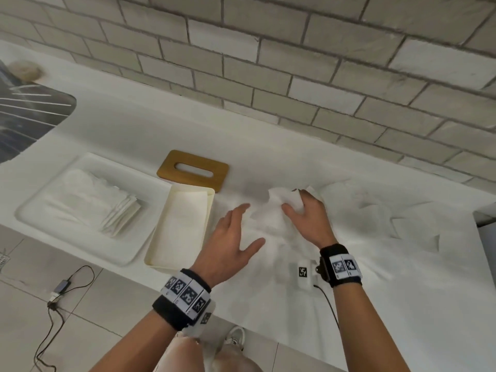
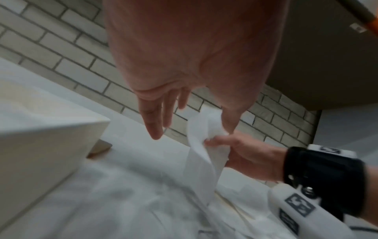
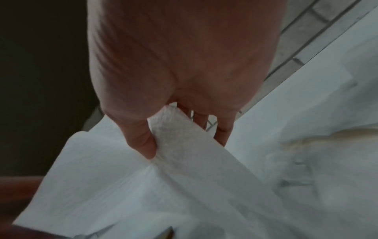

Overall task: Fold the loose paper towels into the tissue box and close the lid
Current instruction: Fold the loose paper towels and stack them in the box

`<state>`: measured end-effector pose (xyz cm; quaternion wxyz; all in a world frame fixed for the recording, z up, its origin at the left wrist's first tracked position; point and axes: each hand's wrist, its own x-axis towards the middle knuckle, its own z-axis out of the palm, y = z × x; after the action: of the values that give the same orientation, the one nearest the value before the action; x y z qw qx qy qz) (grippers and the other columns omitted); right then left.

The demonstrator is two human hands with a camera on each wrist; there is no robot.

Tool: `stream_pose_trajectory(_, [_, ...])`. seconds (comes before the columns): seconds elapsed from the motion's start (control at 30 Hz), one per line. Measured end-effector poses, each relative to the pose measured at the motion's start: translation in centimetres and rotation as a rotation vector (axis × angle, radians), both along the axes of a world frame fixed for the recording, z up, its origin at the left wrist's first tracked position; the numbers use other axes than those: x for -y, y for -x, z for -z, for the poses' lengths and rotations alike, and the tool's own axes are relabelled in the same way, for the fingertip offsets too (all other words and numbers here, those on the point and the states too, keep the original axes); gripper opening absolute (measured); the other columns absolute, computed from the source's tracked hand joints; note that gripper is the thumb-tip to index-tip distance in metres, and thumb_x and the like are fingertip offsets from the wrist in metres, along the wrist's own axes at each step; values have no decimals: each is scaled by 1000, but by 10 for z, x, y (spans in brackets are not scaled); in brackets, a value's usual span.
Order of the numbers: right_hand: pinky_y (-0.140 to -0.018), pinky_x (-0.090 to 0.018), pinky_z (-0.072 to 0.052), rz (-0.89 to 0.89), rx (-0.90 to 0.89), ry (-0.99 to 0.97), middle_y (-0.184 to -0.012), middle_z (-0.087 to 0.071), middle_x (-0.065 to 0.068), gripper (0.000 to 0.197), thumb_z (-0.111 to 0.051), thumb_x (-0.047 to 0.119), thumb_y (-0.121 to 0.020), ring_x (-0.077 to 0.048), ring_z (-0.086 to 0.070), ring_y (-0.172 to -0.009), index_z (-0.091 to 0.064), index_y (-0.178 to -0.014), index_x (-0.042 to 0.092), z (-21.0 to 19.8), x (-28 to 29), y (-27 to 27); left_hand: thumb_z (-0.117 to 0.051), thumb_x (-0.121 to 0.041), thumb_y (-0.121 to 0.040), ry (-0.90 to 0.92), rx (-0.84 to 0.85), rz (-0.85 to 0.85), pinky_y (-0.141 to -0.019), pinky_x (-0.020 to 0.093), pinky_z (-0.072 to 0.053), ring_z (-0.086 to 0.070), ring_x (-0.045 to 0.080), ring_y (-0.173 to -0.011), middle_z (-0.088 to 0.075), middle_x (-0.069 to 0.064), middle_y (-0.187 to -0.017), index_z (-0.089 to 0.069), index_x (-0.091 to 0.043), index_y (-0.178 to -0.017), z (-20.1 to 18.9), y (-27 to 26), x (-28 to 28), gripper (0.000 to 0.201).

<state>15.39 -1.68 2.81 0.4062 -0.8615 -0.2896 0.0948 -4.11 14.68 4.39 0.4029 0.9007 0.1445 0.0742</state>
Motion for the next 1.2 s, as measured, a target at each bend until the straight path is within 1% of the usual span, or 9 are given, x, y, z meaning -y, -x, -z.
stream_pose_trajectory(0.13, [-93, -12, -45, 16, 50, -116, -107, -68, 22, 24, -75, 19, -99, 4, -63, -102, -61, -107, 38, -23, 13, 29, -76, -66, -87, 145, 70, -96, -111, 29, -45, -48, 9, -137, -44, -6, -153, -19, -36, -160, -12, -28, 14, 97])
stream_pose_trajectory(0.3, [-84, -27, -51, 21, 290, -149, -101, -62, 13, 28, -76, 10, -91, -5, -62, -92, -64, -110, 26, -20, 17, 59, -68, -26, -102, 111, 238, -3, -73, 35, -58, -65, 15, -65, -69, -1, -82, -48, -40, -142, -33, -47, 15, 47])
stream_pose_trajectory(0.43, [-73, -38, -50, 88, 475, -86, -98, -59, 10, 21, -74, 8, -86, -17, -59, -80, -62, -99, 19, -2, 13, 88, -61, -12, -105, 66, 267, 131, -72, 16, -49, -65, 6, -70, -72, -19, -110, -64, -31, -131, -44, -45, 7, 32])
stream_pose_trajectory(0.6, [-61, -39, -54, 156, 537, -146, -101, -63, 4, 22, -67, 3, -86, -23, -64, -75, -66, -102, 18, 8, 4, 103, -51, -27, -113, 70, 125, 245, -61, 23, -46, -59, 19, -63, -67, -1, -75, -56, -29, -135, -46, -32, -5, 23])
stream_pose_trajectory(0.77, [-63, -33, -53, 143, 636, -95, -104, -66, 3, 30, -68, 1, -85, -20, -60, -75, -69, -110, 19, -2, -10, 116, -34, -57, -112, 104, 129, 167, -67, 28, -52, -64, 16, -68, -63, -1, -69, -63, -28, -91, -65, -15, -7, 47])
stream_pose_trajectory(0.87, [-65, -31, -51, 106, 683, -51, -102, -65, -1, 33, -73, -1, -82, -20, -58, -77, -70, -111, 13, -6, -18, 123, -51, -49, -110, 32, 146, 110, -60, 24, -44, -57, 14, -62, -61, -8, -63, -63, -30, -80, -70, -12, -14, 38])
stream_pose_trajectory(0.97, [-77, -35, -57, 5, 565, -75, -115, -63, 0, 36, -75, 6, -85, -20, -64, -92, -71, -120, 13, -13, -28, 134, -60, -36, -107, -84, 138, 83, -67, 37, -52, -60, 16, -68, -61, -5, -69, -62, -24, -78, -64, -10, -34, 32])
stream_pose_trajectory(1.1, [-109, -33, -44, -65, 387, -190, -139, -48, -4, 42, -79, 43, -90, -21, -52, -132, -70, -123, 19, -27, -29, 148, -61, -40, -106, -122, 118, 187, -75, 24, -50, -62, 8, -88, -61, -10, -90, -72, -26, -89, -77, 5, -71, 25])
stream_pose_trajectory(1.2, [-121, -34, -34, -141, 212, -280, -152, -40, -2, 19, -68, 34, -103, -22, -40, -149, -68, -121, 26, -34, -41, 152, -53, -39, -110, -160, 51, 341, -68, 28, -46, -59, 11, -76, -59, -10, -80, -61, -25, -85, -103, 16, -103, 30])
